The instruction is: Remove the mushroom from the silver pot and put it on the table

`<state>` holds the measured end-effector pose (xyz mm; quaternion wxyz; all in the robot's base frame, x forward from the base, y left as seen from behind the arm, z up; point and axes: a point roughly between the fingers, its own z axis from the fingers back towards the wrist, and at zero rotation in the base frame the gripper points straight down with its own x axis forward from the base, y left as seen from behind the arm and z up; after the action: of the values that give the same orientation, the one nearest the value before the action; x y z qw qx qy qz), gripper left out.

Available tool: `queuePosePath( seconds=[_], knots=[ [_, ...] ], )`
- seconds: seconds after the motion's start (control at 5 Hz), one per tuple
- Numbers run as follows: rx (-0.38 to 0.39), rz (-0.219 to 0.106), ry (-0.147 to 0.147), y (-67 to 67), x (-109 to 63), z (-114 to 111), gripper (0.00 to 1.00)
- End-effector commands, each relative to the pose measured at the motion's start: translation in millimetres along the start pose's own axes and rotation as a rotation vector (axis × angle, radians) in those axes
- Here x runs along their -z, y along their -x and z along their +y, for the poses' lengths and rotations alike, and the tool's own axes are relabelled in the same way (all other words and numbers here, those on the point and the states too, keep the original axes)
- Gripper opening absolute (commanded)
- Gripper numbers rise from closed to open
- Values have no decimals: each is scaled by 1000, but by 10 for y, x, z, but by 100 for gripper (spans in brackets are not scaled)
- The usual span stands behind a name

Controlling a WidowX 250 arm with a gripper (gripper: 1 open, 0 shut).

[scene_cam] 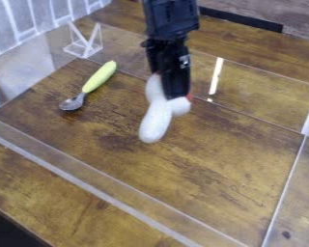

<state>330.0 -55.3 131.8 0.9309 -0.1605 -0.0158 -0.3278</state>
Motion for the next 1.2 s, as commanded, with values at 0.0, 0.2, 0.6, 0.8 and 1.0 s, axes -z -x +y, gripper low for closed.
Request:
queuePosePath(
  seconds=[0.0, 0.2, 0.6, 0.8, 1.0],
  knots=[
    [38, -54, -83, 10, -221, -254, 0],
    [23, -54, -118, 48, -185, -311, 0],
    [11, -68, -206, 96, -218, -247, 0],
    [5, -71, -244, 120, -236, -171, 0],
    [-1, -79, -284, 72, -274, -69, 0]
  ],
)
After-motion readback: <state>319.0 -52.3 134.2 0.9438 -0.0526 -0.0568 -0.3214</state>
